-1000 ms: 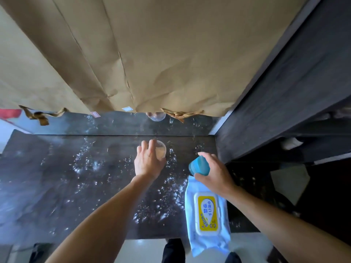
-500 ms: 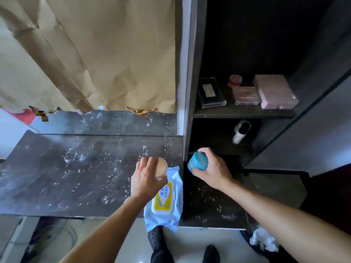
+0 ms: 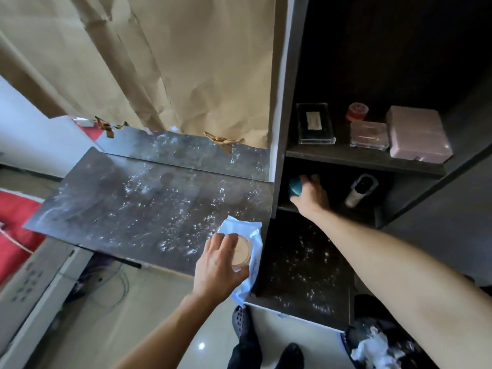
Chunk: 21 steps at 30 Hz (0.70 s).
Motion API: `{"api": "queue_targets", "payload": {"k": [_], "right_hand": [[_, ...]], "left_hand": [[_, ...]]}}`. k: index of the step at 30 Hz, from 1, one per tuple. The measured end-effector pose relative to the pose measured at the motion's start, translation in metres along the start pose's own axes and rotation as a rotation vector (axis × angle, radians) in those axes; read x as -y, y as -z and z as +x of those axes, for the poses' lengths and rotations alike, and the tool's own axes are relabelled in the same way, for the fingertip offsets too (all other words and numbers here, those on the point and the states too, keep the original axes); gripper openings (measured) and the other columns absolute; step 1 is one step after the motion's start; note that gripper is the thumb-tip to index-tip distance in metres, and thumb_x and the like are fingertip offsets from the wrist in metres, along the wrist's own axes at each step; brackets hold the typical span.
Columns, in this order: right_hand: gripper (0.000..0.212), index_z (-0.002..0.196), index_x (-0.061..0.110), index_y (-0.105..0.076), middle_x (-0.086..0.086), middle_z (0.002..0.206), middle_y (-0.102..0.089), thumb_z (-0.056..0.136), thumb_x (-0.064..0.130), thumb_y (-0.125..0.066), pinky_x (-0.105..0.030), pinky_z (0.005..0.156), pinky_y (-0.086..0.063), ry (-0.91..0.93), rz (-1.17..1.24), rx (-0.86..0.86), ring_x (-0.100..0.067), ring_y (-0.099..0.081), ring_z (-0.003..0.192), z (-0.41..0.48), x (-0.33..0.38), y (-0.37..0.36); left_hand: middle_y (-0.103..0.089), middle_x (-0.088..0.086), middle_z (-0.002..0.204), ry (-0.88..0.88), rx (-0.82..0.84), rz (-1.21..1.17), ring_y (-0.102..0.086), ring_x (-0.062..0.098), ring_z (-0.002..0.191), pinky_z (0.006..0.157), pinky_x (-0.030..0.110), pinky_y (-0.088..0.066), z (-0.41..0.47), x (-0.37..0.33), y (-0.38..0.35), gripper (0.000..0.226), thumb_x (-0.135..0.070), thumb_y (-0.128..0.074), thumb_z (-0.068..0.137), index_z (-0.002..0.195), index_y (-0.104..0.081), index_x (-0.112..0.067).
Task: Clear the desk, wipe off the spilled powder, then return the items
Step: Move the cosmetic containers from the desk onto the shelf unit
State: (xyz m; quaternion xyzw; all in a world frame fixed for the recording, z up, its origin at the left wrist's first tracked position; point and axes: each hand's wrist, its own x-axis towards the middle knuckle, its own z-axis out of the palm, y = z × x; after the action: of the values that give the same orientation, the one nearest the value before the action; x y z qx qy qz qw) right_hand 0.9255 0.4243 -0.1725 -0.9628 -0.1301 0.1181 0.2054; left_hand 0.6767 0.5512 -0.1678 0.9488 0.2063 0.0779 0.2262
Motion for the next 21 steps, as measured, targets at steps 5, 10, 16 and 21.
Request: {"api": "queue_targets", "payload": {"k": [5,10,16,21], "right_hand": [[0.051,0.135,0.014,-0.046,-0.014,0.149,-0.031,0.087,0.015,-0.063,-0.036,0.104,-0.037,-0.055,0.036,0.049,-0.034,-0.042,0.129,0.017,0.007,-0.007],[0.059,0.136,0.021,-0.044,-0.012,0.135,-0.045,0.081,0.018,-0.067,-0.038,0.093,-0.047,0.031,0.148,-0.035,-0.033,-0.055,0.114,0.002,-0.019,0.004],[0.036,0.118,0.013,-0.06,-0.005,0.104,-0.067,0.082,0.014,-0.067,-0.029,0.078,-0.05,0.119,0.269,-0.132,-0.016,-0.065,0.09,-0.07,-0.093,0.014],[0.028,0.111,0.014,-0.066,0.006,0.088,-0.072,0.083,0.017,-0.067,-0.017,0.069,-0.045,-0.068,0.247,-0.041,-0.008,-0.064,0.077,-0.12,-0.154,0.007]], "left_hand": [[-0.045,-0.011,0.098,0.018,0.024,0.009,-0.047,0.018,0.092,0.059,0.03,-0.045,-0.001,0.001,0.003,0.049,-0.037,-0.072,0.061,0.103,-0.047,-0.031],[-0.049,-0.006,0.102,-0.052,0.053,-0.004,-0.049,0.021,0.096,0.061,0.031,-0.045,0.021,-0.018,-0.001,0.053,-0.035,-0.074,0.061,0.109,-0.053,-0.026],[-0.049,0.003,0.104,-0.248,0.118,-0.081,-0.047,0.027,0.095,0.072,0.039,-0.05,0.063,-0.069,-0.029,0.058,-0.032,-0.069,0.062,0.115,-0.051,-0.02],[-0.048,0.006,0.111,-0.299,0.171,-0.03,-0.045,0.028,0.103,0.079,0.04,-0.049,0.104,-0.124,-0.063,0.053,-0.031,-0.07,0.069,0.117,-0.053,-0.018]]}}
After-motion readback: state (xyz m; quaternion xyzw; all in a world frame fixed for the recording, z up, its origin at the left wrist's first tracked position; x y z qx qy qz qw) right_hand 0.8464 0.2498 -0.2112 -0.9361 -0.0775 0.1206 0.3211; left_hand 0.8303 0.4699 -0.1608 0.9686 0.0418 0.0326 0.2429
